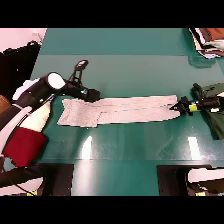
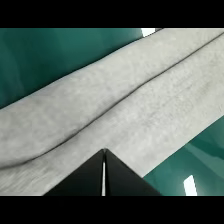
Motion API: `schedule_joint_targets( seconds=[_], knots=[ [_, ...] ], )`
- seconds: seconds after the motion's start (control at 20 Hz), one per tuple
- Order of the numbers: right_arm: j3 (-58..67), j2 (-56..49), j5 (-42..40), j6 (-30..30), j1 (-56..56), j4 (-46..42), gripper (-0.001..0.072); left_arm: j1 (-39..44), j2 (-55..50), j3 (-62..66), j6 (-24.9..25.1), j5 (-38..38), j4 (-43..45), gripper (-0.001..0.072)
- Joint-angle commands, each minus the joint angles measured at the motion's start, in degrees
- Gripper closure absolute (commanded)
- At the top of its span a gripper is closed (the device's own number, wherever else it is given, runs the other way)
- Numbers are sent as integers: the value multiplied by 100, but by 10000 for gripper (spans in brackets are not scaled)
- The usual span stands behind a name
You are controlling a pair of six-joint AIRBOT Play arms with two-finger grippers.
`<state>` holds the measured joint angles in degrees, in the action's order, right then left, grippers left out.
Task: Fold the shirts.
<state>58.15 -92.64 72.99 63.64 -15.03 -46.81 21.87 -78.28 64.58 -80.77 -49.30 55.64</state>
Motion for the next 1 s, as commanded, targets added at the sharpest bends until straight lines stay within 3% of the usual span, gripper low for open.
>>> schedule_joint_targets(
  seconds=[0.0,0.15,0.4,0.8,0.95],
  knots=[
    [345,131,114,-114,337,74,697,420,-581,382,-90,35,-11,687],
    [955,686,505,-55,654,74,698,734,-1335,896,-122,-13,-15,687],
    [2087,1628,544,525,1425,79,698,1123,-2168,1405,-243,-28,-101,686],
    [3088,1729,369,702,3121,81,698,1191,-2396,1598,-330,396,-328,686],
    [3084,1729,149,702,3571,81,698,1176,-2391,1786,-330,181,-313,687]
  ],
)
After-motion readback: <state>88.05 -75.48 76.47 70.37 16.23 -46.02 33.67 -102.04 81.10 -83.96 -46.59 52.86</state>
